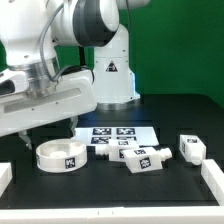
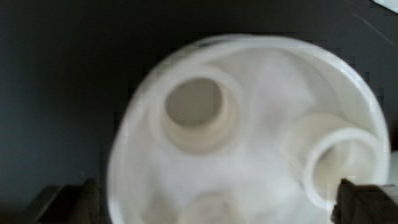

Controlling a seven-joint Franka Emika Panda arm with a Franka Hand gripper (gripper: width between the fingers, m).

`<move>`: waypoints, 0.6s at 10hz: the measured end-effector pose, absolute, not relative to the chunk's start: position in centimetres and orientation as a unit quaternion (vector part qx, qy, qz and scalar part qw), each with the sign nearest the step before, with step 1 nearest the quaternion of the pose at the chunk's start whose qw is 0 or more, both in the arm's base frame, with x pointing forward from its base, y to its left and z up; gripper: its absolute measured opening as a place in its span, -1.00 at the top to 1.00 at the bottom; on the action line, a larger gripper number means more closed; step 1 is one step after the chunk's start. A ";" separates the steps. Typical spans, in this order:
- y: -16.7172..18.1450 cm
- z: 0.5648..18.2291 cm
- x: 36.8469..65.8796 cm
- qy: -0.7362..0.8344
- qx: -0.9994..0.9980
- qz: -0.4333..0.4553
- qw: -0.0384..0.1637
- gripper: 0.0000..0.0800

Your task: Assemble stool

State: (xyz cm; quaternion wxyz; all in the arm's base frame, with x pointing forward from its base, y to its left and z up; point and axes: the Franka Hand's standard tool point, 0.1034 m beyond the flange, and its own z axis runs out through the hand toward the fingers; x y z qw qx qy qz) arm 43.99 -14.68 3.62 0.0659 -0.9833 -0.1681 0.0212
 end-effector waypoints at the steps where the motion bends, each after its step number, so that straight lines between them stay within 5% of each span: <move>1: -15.0 3.1 43.6 -0.165 -0.984 0.024 0.066 -0.62; 6: -16.0 1.1 42.4 -0.161 -0.984 0.034 0.069 -0.62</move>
Offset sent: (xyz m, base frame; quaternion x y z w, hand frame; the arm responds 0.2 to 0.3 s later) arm -0.0050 -0.0109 -0.0173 0.0041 0.0199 -0.0025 0.9998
